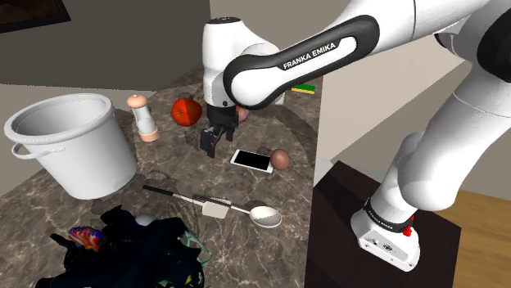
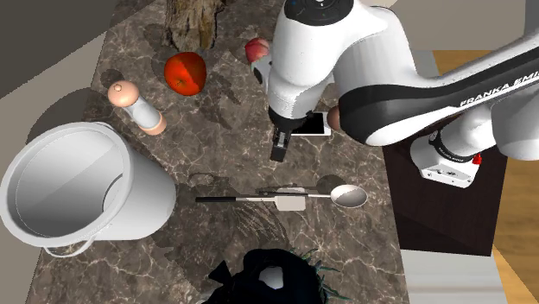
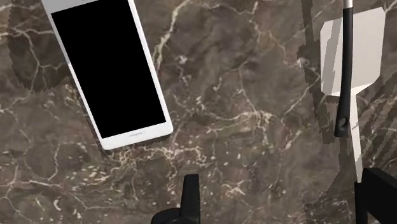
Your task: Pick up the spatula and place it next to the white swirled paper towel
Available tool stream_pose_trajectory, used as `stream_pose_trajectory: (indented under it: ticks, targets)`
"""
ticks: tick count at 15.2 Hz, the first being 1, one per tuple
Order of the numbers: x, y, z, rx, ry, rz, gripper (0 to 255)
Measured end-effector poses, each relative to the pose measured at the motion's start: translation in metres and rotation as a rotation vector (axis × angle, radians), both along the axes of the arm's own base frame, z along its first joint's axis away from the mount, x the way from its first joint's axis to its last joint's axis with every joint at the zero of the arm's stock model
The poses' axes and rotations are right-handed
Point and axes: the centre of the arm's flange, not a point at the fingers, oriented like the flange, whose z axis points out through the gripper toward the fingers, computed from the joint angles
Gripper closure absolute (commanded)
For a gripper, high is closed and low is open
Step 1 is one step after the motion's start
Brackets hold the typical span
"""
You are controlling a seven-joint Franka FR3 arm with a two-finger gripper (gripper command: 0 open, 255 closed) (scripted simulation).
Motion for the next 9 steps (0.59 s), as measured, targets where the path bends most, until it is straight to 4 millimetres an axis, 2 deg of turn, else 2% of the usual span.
stream_pose_trajectory:
  ticks: [9]
  targets:
    - [0.011,0.109,-0.053,-0.035,-0.010,0.146,0]
